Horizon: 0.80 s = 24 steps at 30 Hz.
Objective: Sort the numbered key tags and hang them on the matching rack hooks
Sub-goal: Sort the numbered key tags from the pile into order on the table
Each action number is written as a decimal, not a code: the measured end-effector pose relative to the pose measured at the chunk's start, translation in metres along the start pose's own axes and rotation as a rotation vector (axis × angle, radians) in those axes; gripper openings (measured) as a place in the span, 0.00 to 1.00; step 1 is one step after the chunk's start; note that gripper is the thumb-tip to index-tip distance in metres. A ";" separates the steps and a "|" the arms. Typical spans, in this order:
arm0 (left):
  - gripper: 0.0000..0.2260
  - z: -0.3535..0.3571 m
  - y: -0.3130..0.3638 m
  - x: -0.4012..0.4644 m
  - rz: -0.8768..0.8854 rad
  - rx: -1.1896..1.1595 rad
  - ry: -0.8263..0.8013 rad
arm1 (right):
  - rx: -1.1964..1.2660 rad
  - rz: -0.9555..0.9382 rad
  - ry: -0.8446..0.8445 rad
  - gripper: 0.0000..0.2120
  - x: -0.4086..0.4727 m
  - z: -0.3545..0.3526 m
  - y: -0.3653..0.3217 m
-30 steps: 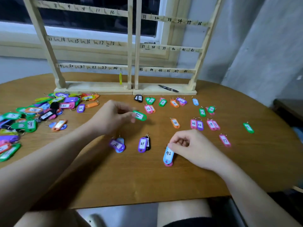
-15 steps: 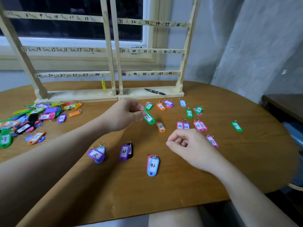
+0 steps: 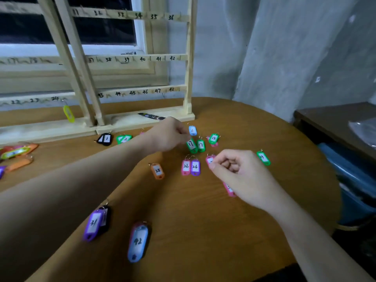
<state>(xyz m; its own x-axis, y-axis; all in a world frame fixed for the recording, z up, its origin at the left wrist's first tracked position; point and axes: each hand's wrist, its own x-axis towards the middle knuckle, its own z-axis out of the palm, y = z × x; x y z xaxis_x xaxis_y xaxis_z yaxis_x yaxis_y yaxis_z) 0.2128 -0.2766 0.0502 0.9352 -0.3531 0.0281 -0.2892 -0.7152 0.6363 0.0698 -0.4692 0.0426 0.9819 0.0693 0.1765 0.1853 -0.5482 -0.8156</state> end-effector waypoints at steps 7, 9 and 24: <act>0.07 0.017 0.006 0.028 -0.018 0.001 0.001 | -0.010 0.036 0.023 0.07 0.012 -0.013 0.010; 0.08 0.017 0.007 0.029 0.011 0.049 0.009 | -0.023 0.048 0.020 0.07 0.014 -0.013 0.012; 0.04 -0.097 -0.102 -0.067 -0.059 0.345 0.256 | 0.039 -0.065 -0.103 0.06 0.047 0.042 -0.039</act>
<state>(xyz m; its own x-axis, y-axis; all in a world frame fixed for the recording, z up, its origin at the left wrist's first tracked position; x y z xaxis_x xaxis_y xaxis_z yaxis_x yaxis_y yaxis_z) 0.2001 -0.1210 0.0582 0.9603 -0.1754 0.2171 -0.2441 -0.9050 0.3485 0.1103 -0.4096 0.0593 0.9663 0.1898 0.1738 0.2481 -0.5075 -0.8252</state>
